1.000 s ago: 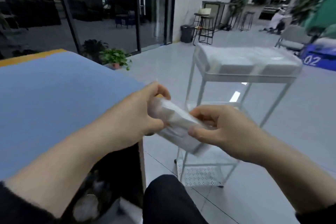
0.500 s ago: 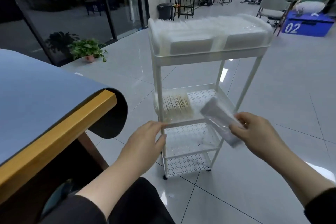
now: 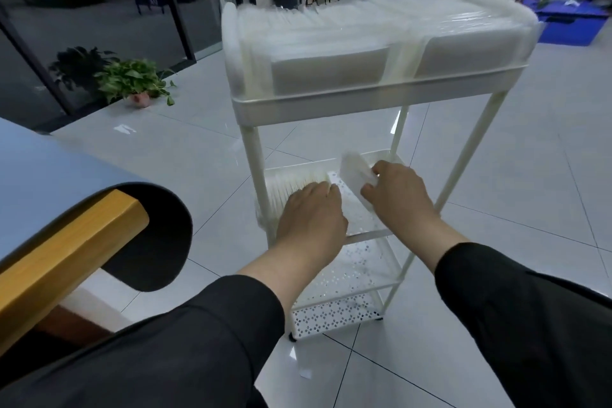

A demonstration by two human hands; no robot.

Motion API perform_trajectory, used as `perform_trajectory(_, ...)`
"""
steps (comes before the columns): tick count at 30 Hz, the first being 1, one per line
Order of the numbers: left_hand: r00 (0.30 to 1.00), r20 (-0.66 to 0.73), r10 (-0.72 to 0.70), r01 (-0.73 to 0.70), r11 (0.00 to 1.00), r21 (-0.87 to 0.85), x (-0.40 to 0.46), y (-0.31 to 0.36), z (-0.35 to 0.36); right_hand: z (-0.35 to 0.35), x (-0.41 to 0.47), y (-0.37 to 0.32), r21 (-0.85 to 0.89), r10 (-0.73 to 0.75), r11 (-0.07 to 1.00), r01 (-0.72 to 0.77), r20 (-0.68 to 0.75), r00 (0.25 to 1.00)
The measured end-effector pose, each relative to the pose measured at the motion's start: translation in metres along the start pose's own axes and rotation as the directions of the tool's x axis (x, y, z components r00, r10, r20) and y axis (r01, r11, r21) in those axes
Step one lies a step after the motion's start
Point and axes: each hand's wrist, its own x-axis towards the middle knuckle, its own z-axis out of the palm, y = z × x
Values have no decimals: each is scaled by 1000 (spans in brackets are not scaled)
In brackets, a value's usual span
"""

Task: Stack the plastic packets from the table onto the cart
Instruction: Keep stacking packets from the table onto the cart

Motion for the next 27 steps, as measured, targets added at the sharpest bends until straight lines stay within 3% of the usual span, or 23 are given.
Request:
perform_trajectory(7, 999, -19, -40, 40, 999, 31, 13, -11, 16, 36, 12, 0, 35, 7, 999, -7, 13, 1000)
perform_trajectory(13, 999, 6, -53, 53, 999, -4, 11, -19, 21, 43, -2, -3, 371, -9, 928, -37, 121, 993)
perform_trajectory(17, 997, -52, -66, 64, 998, -26, 11, -20, 24, 48, -9, 3, 410, 1, 909, -68, 162, 987)
perform_trajectory(27, 998, 45, -46, 44, 998, 41, 22, -17, 33, 42, 0, 19, 463, 2, 880, -103, 213, 977)
